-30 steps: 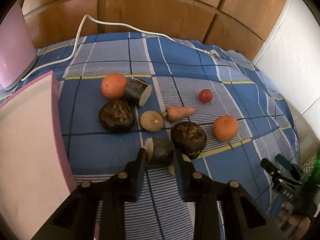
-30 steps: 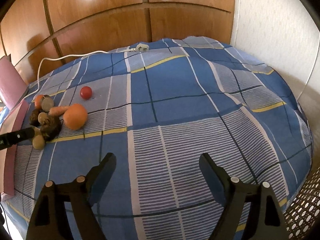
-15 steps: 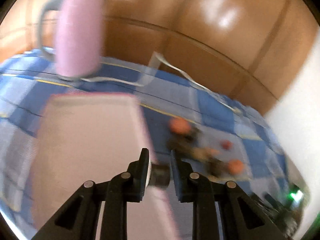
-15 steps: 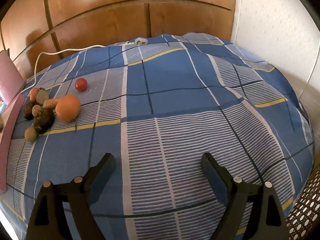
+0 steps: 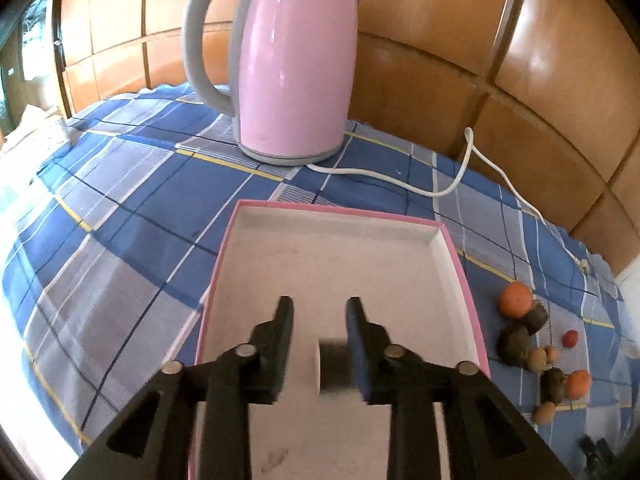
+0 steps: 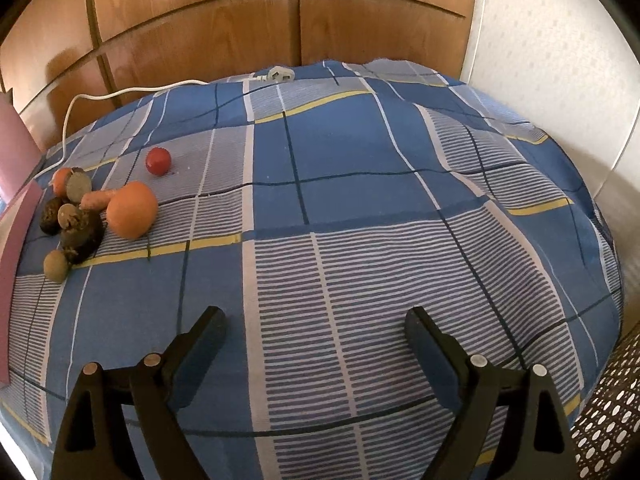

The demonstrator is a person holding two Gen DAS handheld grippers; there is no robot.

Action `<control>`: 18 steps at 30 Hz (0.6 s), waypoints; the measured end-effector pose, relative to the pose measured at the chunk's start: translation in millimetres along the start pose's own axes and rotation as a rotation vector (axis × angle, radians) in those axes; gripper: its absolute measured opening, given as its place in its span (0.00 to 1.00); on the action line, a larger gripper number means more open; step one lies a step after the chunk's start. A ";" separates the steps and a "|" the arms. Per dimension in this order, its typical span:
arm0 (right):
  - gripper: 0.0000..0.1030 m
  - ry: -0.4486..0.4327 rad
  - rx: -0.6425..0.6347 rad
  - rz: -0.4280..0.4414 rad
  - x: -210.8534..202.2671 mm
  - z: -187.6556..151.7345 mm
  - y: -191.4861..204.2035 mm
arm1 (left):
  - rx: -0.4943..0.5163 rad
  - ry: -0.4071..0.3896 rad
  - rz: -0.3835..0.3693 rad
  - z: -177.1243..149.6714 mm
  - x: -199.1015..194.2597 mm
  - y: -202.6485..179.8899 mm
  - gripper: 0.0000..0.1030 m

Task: Organize fruits
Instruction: 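Carry the cut piece with the left gripper into the tray and release, then grasp the large orange with the right gripper and lift it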

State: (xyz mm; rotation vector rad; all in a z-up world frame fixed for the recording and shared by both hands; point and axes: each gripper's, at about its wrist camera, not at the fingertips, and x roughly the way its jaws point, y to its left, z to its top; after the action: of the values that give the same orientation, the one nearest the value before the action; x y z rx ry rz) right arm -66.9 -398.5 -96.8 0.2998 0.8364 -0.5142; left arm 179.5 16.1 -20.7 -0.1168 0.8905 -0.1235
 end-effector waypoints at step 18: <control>0.72 -0.044 -0.106 0.228 -16.6 44.0 56.6 | -0.046 -0.020 0.016 -91.2 -70.2 6.3 0.64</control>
State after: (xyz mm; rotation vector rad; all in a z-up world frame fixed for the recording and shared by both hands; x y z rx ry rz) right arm -17.9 -365.5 -52.9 0.2815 0.7728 -0.2622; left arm 65.0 28.6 -24.7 -0.1532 0.8746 -0.0872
